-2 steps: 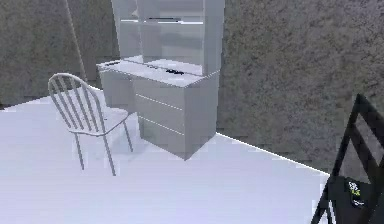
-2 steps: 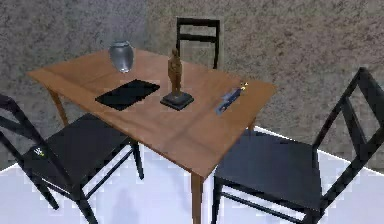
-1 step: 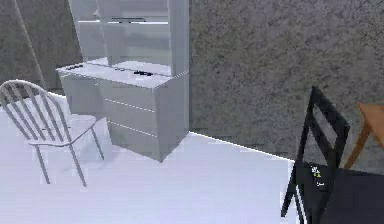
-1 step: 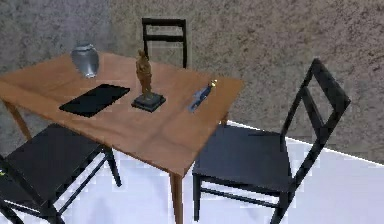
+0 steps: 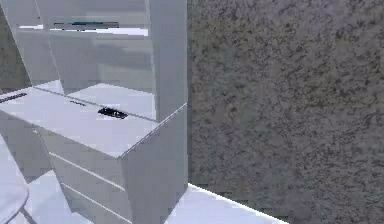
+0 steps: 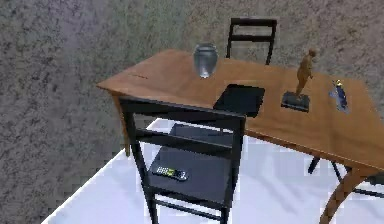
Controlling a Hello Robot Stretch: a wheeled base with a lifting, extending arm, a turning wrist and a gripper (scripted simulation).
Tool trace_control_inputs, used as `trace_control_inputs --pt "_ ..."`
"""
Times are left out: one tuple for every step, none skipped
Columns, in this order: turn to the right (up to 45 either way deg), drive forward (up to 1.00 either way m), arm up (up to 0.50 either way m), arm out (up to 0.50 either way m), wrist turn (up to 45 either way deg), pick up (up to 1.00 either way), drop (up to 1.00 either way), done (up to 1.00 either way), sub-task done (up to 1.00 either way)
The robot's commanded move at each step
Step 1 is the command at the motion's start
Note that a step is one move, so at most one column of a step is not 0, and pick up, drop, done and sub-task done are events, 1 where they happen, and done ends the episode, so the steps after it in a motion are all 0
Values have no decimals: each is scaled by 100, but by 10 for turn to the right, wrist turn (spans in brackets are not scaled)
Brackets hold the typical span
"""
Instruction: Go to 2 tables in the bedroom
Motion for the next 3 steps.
trace_control_inputs --pt "-270 0 0 0 0 0 0 0 0" --pt "0 0 0 0 0 0 0 0 100" --pt "-450 0 0 0 0 0 0 0 0"
